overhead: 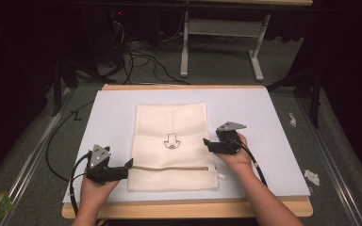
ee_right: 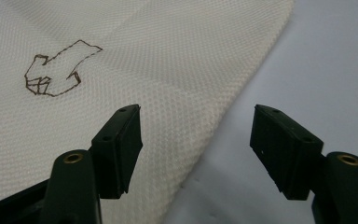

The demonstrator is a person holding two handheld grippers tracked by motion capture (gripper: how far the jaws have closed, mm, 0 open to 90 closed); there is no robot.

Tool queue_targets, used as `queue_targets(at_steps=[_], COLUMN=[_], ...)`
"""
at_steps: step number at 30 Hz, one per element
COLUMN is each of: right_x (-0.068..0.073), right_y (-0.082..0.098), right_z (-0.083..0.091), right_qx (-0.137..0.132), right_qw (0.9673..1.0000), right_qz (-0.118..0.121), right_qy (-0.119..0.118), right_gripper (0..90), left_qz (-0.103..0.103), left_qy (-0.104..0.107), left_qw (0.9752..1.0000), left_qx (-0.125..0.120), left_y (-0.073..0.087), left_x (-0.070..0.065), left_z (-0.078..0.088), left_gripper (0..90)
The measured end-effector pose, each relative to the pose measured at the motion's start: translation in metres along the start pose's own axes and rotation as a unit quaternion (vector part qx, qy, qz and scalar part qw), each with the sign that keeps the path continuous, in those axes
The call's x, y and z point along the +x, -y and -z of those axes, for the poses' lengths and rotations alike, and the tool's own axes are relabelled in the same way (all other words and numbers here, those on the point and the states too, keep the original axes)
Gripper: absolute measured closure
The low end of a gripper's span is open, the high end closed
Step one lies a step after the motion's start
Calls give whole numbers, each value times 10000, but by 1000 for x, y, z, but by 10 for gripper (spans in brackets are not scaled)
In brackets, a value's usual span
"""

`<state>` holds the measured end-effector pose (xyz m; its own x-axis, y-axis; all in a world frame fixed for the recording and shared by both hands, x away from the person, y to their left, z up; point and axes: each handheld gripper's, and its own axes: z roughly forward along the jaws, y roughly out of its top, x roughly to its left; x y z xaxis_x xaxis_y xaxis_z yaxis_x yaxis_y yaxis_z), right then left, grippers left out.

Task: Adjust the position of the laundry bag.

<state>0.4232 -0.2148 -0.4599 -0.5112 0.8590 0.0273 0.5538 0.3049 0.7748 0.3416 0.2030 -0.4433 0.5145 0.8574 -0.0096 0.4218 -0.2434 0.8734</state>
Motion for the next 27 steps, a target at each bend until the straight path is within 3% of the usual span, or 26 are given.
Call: queue_targets(at_steps=[3, 9, 15, 18, 20, 21, 22, 23, 27], right_x=[4, 7, 5, 4, 4, 5, 5, 5, 3], right_y=[-5, -9, -5, -3, -4, -5, -5, -5, -6], right_z=[-12, -19, -30, -33, -33, -32, -32, -32, -32], right_qx=[140, 130, 375, 475, 500, 523, 523, 550, 540], right_qw=[9999, 9999, 9993, 9988, 9987, 9985, 9985, 9984, 9985], right_qz=[16, 18, -42, -63, -16, -8, -8, 18, -92], right_qy=[-17, -18, 19, 120, 131, 139, 139, 114, 35], right_gripper=[350, 353, 447, 556, 583, 749, 749, 844, 874], left_qz=[8, 5, -10, -8, -10, -20, -16, -42, -48], left_qy=[24, 15, 17, 13, 18, 24, 27, 19, 3], left_qw=[10000, 10000, 10000, 10000, 10000, 10000, 10000, 10000, 10000], left_qx=[12, 10, 15, -4, 9, 28, 34, 51, 34], left_y=[1, 1, 1, 0, 0, 0, 1, 1, 1], left_x=[0, 0, -1, -1, -1, -1, -1, -2, -2], left_z=[-1, -1, -1, -2, -3, -3, -3, -4, -2], left_gripper=[35, 35, 37, 45, 46, 48, 48, 50, 65])
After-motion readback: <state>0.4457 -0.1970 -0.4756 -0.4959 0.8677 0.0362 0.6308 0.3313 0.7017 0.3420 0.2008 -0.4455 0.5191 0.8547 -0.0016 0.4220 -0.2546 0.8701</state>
